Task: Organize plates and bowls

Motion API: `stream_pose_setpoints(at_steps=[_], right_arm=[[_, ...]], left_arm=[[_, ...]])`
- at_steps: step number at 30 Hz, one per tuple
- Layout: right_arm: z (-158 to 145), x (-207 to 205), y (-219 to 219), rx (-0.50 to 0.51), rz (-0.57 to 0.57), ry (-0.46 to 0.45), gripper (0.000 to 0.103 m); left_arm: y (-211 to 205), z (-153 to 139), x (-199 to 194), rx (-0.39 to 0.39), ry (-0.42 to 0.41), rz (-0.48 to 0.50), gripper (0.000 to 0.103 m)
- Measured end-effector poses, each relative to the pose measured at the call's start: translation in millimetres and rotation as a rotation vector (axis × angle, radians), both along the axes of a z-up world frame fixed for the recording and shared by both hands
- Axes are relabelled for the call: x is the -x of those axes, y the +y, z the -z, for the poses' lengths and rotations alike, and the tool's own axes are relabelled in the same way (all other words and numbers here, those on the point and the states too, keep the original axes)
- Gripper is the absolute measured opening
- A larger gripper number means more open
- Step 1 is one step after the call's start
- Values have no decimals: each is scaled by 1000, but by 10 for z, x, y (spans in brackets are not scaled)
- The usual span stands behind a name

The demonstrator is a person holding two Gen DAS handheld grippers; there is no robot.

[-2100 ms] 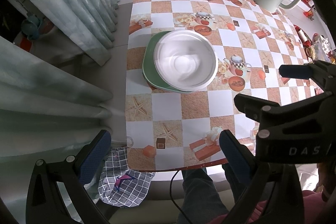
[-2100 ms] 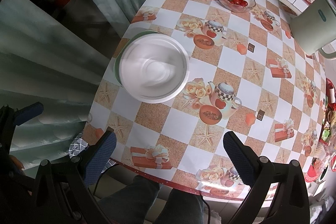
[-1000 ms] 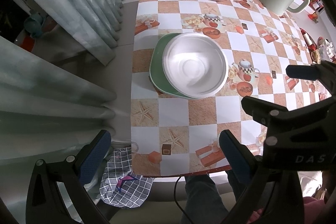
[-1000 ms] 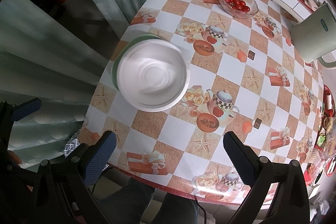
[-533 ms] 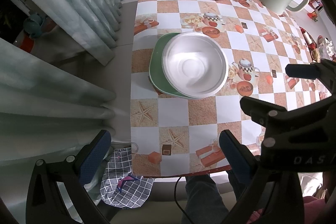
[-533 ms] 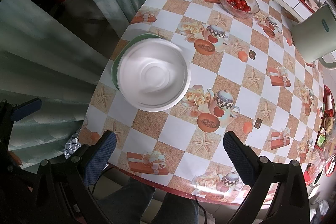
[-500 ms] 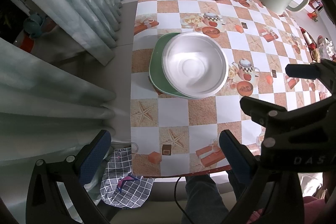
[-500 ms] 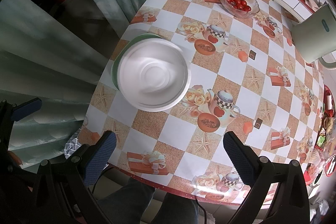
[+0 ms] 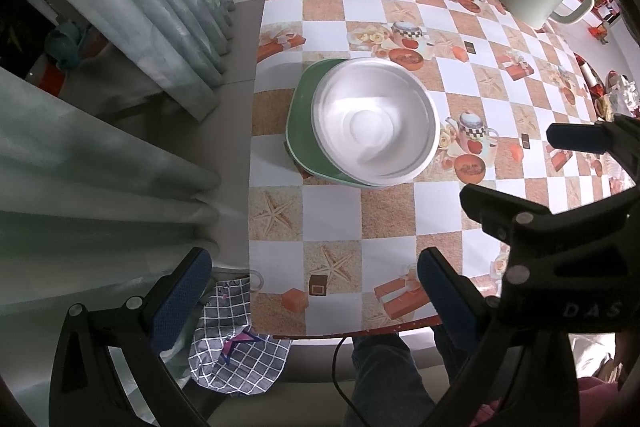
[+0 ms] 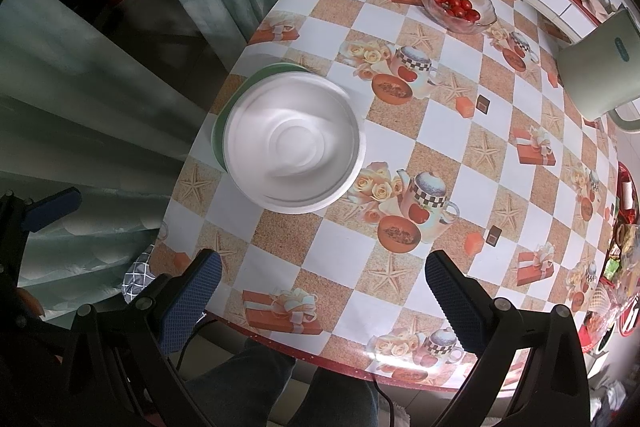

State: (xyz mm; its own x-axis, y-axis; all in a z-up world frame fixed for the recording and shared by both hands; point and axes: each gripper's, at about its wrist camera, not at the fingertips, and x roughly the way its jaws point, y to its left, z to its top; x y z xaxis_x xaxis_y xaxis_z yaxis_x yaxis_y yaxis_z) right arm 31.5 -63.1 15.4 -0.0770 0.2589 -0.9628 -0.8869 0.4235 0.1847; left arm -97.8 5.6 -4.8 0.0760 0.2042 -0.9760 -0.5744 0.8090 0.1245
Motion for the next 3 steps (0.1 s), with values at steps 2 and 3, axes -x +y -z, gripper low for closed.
stream_pose_setpoints(at_steps=[2,3], right_arm=[[2,1,3,1,2,0,103],[11,0,9,2,0,0,103]], left_arm=[[-15,3,13,-31,-13,4,103],[-21,-4,16,-46,-25,10,103]])
